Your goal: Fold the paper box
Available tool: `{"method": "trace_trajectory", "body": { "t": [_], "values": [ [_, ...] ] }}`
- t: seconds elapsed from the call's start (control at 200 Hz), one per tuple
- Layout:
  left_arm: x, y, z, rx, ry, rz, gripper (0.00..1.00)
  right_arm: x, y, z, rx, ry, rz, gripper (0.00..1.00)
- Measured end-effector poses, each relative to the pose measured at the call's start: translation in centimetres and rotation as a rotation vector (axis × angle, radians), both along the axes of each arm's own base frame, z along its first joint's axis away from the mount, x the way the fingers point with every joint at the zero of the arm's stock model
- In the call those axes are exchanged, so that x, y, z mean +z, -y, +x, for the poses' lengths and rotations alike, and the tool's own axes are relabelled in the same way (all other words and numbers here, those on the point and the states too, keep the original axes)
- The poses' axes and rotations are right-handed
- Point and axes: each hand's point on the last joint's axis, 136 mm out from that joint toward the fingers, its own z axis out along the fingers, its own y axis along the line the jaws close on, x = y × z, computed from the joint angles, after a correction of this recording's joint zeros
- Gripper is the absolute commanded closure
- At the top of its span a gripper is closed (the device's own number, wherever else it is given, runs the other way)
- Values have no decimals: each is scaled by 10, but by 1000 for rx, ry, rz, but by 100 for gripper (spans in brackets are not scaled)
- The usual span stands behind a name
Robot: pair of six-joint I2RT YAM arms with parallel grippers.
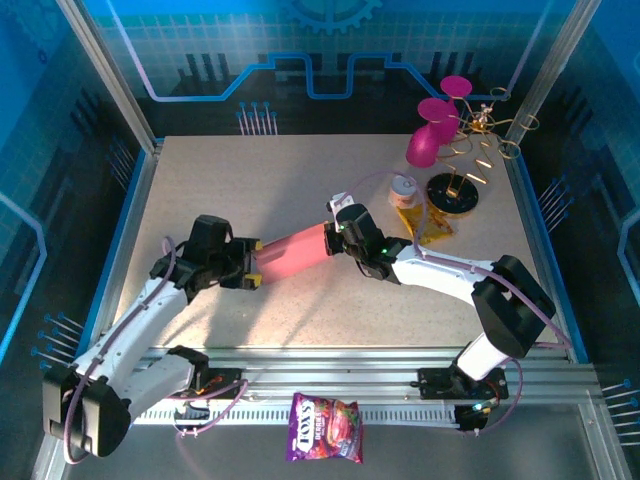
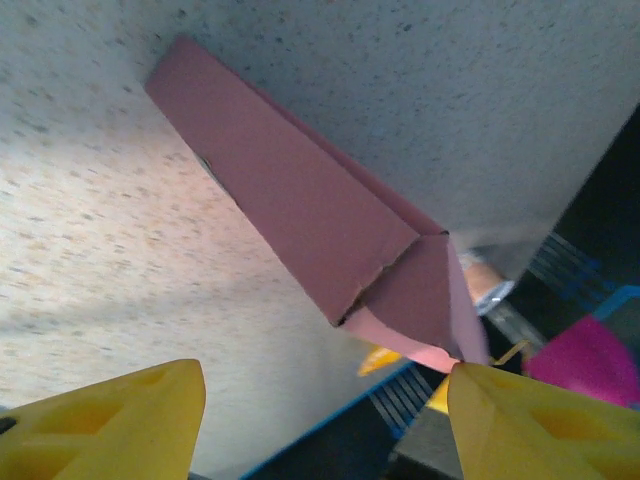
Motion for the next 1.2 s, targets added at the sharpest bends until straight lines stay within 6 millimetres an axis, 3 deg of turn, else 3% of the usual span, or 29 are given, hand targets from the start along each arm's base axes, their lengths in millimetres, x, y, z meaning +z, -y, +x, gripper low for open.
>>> {"method": "trace_trajectory", "body": {
  "t": [0.25, 0.545, 0.781, 0.856, 1.021, 1.201],
  "values": [
    [-2, -1, 17, 131, 32, -87, 42, 0, 0, 0, 0, 0, 0, 100],
    [3, -8, 23, 191, 111, -104, 39, 0, 0, 0, 0, 0, 0, 100],
    [46, -10, 24, 197, 192, -126, 32, 0, 0, 0, 0, -1, 0, 100],
    [51, -12, 24, 206, 210, -132, 31, 0, 0, 0, 0, 0, 0, 100],
    [30, -13, 36, 226, 163, -119, 27, 0, 0, 0, 0, -1, 0, 100],
    [3, -15, 53, 231, 100, -110, 29, 0, 0, 0, 0, 0, 0, 100]
  ]
}}
